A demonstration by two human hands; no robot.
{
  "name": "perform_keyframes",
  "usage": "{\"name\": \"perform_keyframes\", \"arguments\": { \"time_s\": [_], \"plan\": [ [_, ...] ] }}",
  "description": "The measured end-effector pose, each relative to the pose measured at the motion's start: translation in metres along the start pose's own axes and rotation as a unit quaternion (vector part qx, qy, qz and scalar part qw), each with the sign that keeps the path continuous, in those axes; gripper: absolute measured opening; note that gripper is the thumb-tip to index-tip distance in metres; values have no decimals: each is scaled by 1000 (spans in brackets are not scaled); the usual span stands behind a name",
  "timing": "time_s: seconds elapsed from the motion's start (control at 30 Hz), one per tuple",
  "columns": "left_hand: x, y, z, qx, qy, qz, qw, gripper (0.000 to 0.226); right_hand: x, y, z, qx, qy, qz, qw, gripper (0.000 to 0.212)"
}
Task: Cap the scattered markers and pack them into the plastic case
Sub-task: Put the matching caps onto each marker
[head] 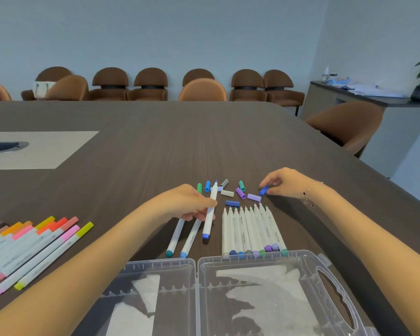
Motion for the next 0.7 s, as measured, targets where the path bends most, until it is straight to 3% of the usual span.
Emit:
{"name": "perform_keyframes", "arguments": {
  "time_s": [0.37,0.43,0.5,0.57,0.7],
  "plan": [
    [-2,6,-12,-42,46,-105,993,30,0,17,-1,57,-10,-3,998,17],
    [-2,6,-12,-46,52,-111,991,29,-7,16,-6,103,-33,104,989,15],
    [-2,6,-12,-47,61,-113,991,26,-18,16,-12,114,-45,265,956,19],
    [-2,6,-14,-56,66,-130,988,22,-30,19,-16,77,-39,371,925,24],
    [-2,7,-20,-102,61,-199,973,12,-48,31,-16,22,-15,473,881,23]
  ]
}}
Point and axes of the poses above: each hand's wrist, its own z-axis towards the middle knuckle, its own y-axis out of the palm, x = y × z, the point moved 2 cm from there along z, towards the middle knuckle, and after that the axes turned 15 degrees about z, right-handed, at the moved point
